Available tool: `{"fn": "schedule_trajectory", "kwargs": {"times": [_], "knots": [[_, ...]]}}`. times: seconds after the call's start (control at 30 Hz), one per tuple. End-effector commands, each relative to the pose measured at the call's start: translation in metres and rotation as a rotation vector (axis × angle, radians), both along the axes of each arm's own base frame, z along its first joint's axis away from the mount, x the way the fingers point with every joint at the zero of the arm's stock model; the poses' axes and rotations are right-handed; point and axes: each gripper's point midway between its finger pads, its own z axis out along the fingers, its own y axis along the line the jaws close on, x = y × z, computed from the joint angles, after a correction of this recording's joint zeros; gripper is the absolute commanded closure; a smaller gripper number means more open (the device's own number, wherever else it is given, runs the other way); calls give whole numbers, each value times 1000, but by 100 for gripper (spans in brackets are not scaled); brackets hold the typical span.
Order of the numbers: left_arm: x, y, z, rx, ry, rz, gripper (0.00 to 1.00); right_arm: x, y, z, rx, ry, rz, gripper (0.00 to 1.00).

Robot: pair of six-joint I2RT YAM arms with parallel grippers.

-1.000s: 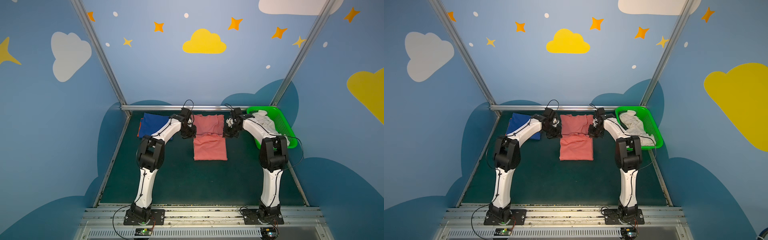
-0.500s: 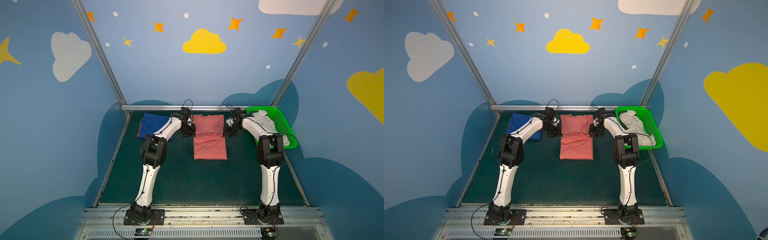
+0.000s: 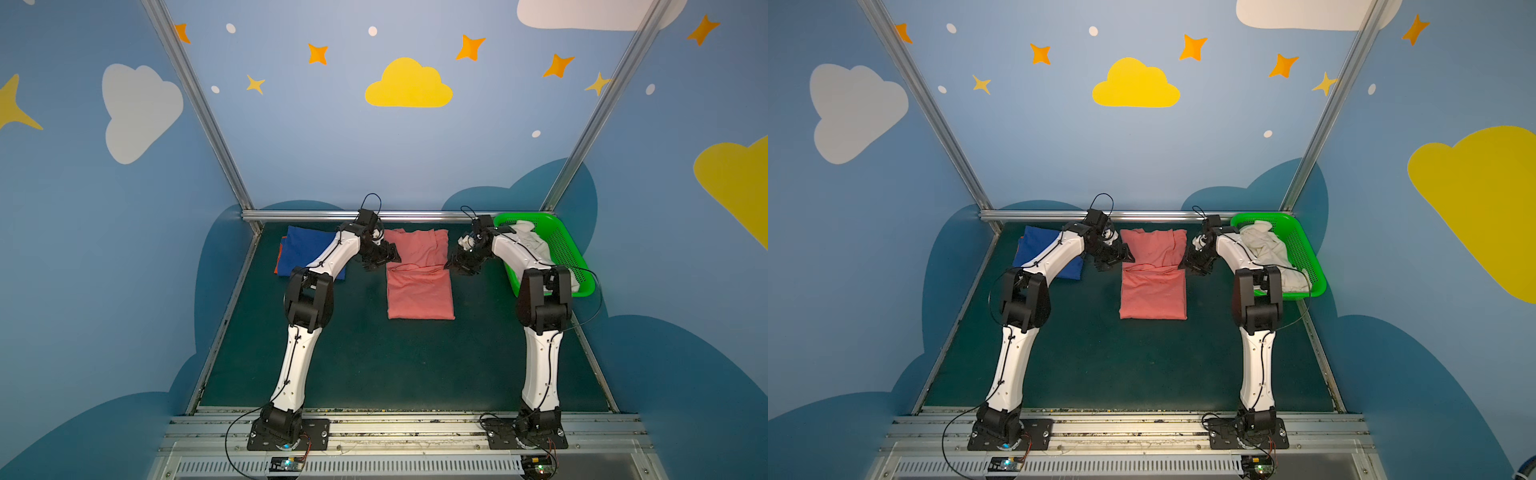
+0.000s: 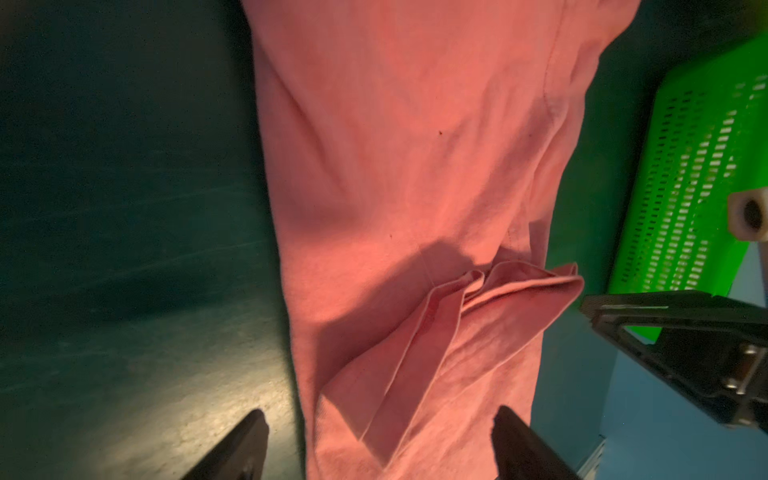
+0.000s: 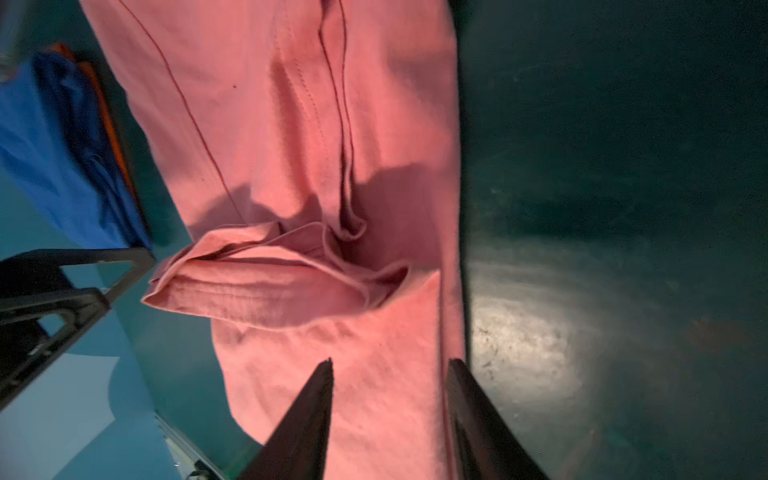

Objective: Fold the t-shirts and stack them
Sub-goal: 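Lay the held end onto the far half with both grippers, then release the pink shirt and move both grippers to its near edge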

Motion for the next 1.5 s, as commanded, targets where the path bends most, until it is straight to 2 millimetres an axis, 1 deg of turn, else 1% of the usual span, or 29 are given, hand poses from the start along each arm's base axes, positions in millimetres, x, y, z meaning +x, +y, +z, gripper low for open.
{"fn": "schedule_trajectory", "kwargs": {"times": [0.0,0.03,0.1,0.13,0.17,0.2,0.23,0.27,0.3,0.33,0.37,0.43,0.47,0.6,0.77,0.93,1.03,1.1,1.17,1.23,1.3,1.37,1.4,1.47], "knots": [[-6,6,39,-14,-74,1,9,-15,12,44,62,-87,25,47],[-10,7,43,-15,-81,8,9,-20,12,45,63,-89,24,47],[-18,8,48,-29,-90,17,11,-32,18,43,67,-88,41,47],[-23,8,47,-30,-85,20,15,-36,20,41,67,-83,48,48],[-29,7,47,-34,-83,22,23,-41,23,38,65,-76,57,49],[-34,6,45,-37,-78,21,35,-44,26,35,63,-70,67,54],[-40,3,42,-39,-71,19,49,-46,29,31,65,-65,75,61],[-45,0,38,-40,-63,14,60,-46,33,27,66,-56,82,69],[-48,-3,34,-39,-58,8,66,-46,36,24,70,-46,87,77],[-51,-6,28,-39,-45,3,73,-45,40,20,79,-37,95,85],[-54,-9,22,-39,-30,-5,76,-44,45,17,85,-31,103,90],[-54,-15,13,-49,-6,-15,78,-37,52,11,88,-25,117,96],[-53,-19,8,-61,5,-20,79,-33,56,7,89,-20,123,97],[-36,-28,-5,-80,16,-24,79,-14,64,-7,91,1,131,98],[-4,-33,-16,-94,10,-15,77,17,65,-19,87,0,116,94],[26,-26,-32,-119,25,36,75,42,61,-29,103,12,96,90],[39,-19,-32,-136,35,81,76,53,56,-30,108,10,83,90],[42,-18,-21,-146,18,86,75,55,54,-22,112,3,87,90],[42,-17,-4,-140,-17,78,71,55,51,-6,106,-23,94,89],[37,-15,14,-122,-48,61,66,50,49,13,97,-54,101,88],[28,-12,34,-88,-87,41,58,42,45,34,90,-92,109,88],[16,-9,53,-45,-129,25,50,32,40,54,79,-134,110,85],[9,-7,59,-28,-143,19,47,26,38,62,77,-151,110,83],[-8,-4,76,8,-183,-4,37,12,33,75,70,-183,106,80]]}}
